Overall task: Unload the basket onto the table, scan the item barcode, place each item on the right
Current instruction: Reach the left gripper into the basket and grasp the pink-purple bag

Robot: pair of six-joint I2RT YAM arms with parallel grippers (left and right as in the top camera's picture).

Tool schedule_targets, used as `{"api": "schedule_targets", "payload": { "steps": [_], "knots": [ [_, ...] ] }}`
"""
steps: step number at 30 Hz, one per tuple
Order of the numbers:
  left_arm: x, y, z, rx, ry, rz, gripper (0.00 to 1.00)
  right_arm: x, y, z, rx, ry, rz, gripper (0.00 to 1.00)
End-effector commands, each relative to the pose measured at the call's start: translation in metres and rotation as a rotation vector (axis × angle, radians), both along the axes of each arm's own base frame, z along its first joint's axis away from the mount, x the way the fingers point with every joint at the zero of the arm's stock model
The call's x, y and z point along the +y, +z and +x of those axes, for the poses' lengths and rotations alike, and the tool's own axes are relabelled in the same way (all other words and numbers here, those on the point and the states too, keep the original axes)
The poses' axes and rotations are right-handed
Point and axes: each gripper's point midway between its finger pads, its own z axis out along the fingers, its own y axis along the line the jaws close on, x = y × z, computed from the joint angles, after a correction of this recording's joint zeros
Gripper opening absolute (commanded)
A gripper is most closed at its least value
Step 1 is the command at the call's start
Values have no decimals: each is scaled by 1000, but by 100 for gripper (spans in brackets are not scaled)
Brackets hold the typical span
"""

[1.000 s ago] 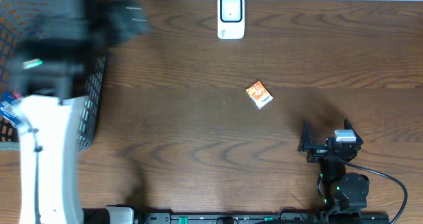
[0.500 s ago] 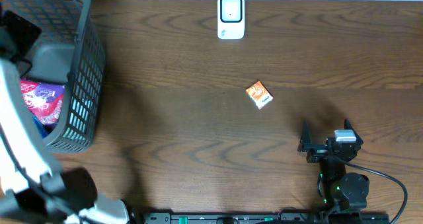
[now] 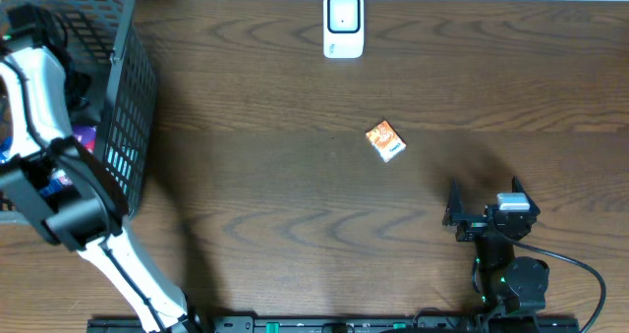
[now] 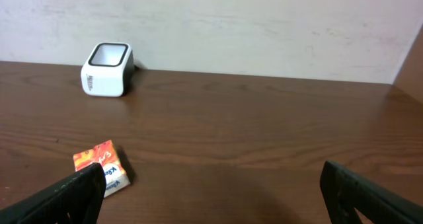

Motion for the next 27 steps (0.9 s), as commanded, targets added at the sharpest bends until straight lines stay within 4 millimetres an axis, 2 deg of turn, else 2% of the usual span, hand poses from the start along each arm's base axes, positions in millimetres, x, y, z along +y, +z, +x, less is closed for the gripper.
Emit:
{"api": "schedule_targets", "payload": {
  "steps": [1,6,7,8,12,15,19,24,27],
  "knots": [
    [7,-36,-2,62,34,7,98,-1,0,0,-1,-5,-8,99],
    [9,-68,2,126,-39,-12,99,-1,0,0,-1,-6,-8,99],
    [9,-69,1,133,-51,-14,91,-1,0,0,-1,-6,-8,99],
    [9,-69,1,144,-71,-16,80,-1,0,0,-1,-5,-8,99],
    [8,-57,0,161,-129,-15,8,-1,0,0,-1,-5,-8,99],
    [6,-38,-3,146,-125,-10,7,-1,0,0,-1,-5,-8,99],
    [-3,3,1,50,-137,-15,7,-1,0,0,-1,-5,-8,99],
    [-30,85,10,-188,-192,-44,7,-1,0,0,-1,-6,-8,99],
    [-60,145,7,-356,-286,-83,7,-1,0,0,-1,-5,-8,99]
  ]
}}
